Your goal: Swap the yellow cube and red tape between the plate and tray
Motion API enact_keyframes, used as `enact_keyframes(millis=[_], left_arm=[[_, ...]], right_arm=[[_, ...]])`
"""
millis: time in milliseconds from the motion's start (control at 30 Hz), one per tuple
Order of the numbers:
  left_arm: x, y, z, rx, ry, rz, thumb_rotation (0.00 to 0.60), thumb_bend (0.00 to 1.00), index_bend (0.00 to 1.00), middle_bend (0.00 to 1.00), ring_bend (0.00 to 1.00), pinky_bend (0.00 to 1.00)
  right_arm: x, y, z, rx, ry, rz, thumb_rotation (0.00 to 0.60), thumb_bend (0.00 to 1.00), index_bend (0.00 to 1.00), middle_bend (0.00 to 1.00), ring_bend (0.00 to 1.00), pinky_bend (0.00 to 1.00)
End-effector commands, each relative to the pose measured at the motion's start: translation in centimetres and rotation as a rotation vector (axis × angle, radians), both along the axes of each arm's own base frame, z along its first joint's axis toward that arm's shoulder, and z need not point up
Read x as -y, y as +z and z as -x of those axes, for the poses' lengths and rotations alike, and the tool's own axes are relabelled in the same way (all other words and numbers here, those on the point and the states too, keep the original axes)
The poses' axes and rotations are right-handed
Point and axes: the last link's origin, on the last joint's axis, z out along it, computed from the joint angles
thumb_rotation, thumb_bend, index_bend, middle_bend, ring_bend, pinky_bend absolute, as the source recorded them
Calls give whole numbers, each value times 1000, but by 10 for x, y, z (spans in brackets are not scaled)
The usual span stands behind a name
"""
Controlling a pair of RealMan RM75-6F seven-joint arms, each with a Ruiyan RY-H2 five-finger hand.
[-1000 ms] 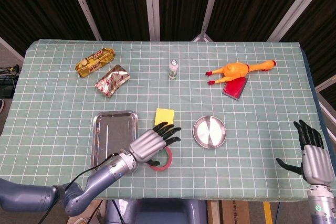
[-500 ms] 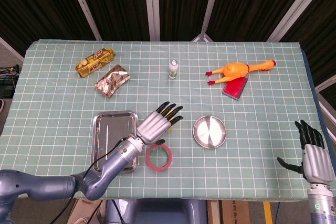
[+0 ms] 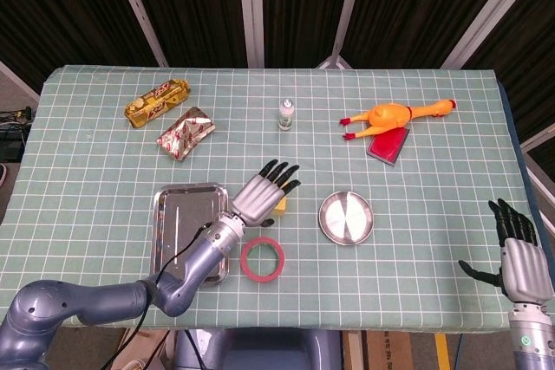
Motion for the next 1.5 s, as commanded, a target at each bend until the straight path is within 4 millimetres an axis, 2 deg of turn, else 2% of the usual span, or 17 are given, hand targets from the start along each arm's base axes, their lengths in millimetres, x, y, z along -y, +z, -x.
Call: enact_keyframes(millis=[33, 133, 233, 367, 500, 600, 733, 933, 1067, 1133, 1233, 1367, 1500], left_arm=[[-2, -4, 0, 6, 4, -9, 600, 127, 202, 49, 0, 118], [-4, -8, 4, -4, 18, -1, 600, 127, 202, 60, 10, 129], [-5, -12, 6, -31, 18, 15, 600, 146, 217, 91, 73, 182], [-5, -14, 7, -28, 20, 22, 600, 230, 289, 203, 252, 341], [-7, -16, 12, -46, 18, 31, 600, 296, 317, 286, 299, 379], [-7, -15, 12, -41, 16, 37, 600, 382, 347, 358, 353, 426], [-9, -4, 7, 4, 5, 17, 600, 424, 362, 383, 368, 434], [-11, 30, 6, 106, -14, -42, 600, 398, 362, 371, 358, 433], [-10, 68, 26, 96, 19, -115, 600, 395, 357, 363, 350, 433], [-5, 87, 44, 69, 30, -156, 600, 395, 357, 356, 349, 432], [5, 104, 77, -1, 60, -167, 600, 394, 358, 343, 340, 424], [14, 114, 113, -31, 109, -141, 600, 394, 359, 339, 338, 423], [21, 111, 137, -19, 129, -93, 600, 394, 359, 336, 338, 423]], right_arm=[[0, 0, 0, 5, -1, 0, 600, 0, 0, 0, 0, 0], [-1, -1, -1, 7, 1, -6, 600, 0, 0, 0, 0, 0], [-2, -2, -2, 14, 2, -10, 600, 0, 0, 0, 0, 0], [-2, -2, -2, 26, 2, -13, 600, 0, 0, 0, 0, 0], [-3, 0, -3, 38, 4, -3, 600, 0, 2, 0, 0, 0], [-3, 2, -2, 43, 3, 3, 600, 0, 2, 0, 0, 0], [-3, 3, -2, 51, 4, 6, 600, 0, 2, 0, 0, 0], [-3, 3, -2, 60, 8, 7, 600, 0, 2, 0, 0, 0], [-3, 3, -2, 64, 6, 11, 600, 0, 3, 0, 0, 0], [-3, 2, -3, 67, 8, 9, 600, 0, 3, 0, 0, 0], [-2, 1, -3, 60, 5, 3, 600, 0, 3, 0, 0, 0], [-1, -2, -4, 56, 7, -4, 600, 0, 3, 0, 0, 0], [-2, -3, -6, 47, 10, 1, 600, 0, 3, 0, 0, 0]])
